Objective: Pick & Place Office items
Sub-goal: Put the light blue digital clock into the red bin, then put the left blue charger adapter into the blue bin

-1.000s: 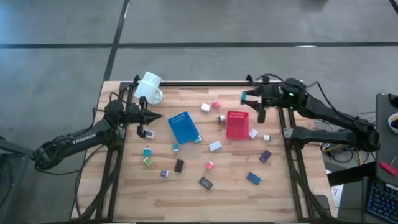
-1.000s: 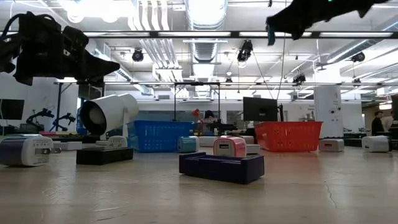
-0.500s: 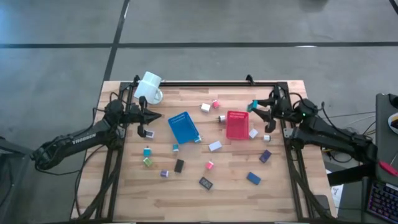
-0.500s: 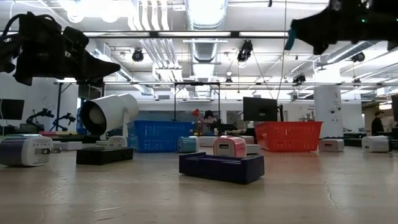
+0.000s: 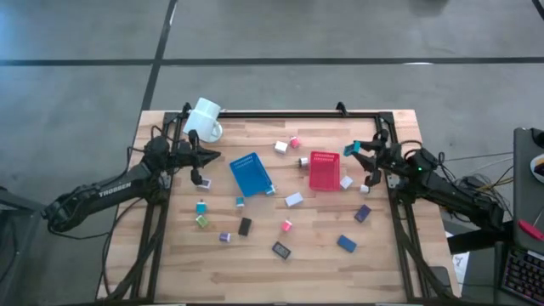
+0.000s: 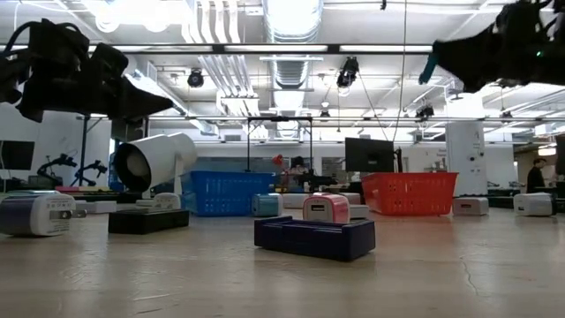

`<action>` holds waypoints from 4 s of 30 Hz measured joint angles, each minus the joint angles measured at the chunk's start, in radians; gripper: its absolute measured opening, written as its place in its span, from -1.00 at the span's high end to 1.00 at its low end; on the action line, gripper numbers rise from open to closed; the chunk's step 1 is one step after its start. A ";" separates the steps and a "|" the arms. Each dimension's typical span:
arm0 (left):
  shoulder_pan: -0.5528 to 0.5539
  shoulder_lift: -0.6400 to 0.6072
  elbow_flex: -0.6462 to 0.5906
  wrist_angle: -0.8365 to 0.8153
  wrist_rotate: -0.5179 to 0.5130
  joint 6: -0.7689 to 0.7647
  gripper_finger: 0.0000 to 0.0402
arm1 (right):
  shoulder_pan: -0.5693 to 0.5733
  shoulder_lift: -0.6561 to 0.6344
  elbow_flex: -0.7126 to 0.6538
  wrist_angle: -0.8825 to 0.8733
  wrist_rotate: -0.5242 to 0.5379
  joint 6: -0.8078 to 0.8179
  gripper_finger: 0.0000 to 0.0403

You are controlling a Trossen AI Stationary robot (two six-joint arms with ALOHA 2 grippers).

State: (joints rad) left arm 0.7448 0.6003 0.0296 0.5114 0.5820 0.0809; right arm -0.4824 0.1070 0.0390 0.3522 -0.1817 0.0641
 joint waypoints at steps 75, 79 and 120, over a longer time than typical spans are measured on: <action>0.000 -0.001 0.000 -0.015 -0.059 0.021 0.94 | 0.301 1.256 0.743 -0.764 0.540 0.002 0.25; 0.000 -0.001 0.006 -0.013 -0.059 0.029 0.94 | 0.301 1.320 0.824 -0.932 0.494 0.012 0.25; -0.001 -0.001 0.011 -0.011 -0.059 0.042 0.94 | 0.299 1.526 1.029 -1.148 0.382 -0.085 -0.05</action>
State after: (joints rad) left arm 0.7441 0.5991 0.0410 0.4999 0.5228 0.1225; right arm -0.1831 1.6330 1.0676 -0.7954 0.2005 -0.0214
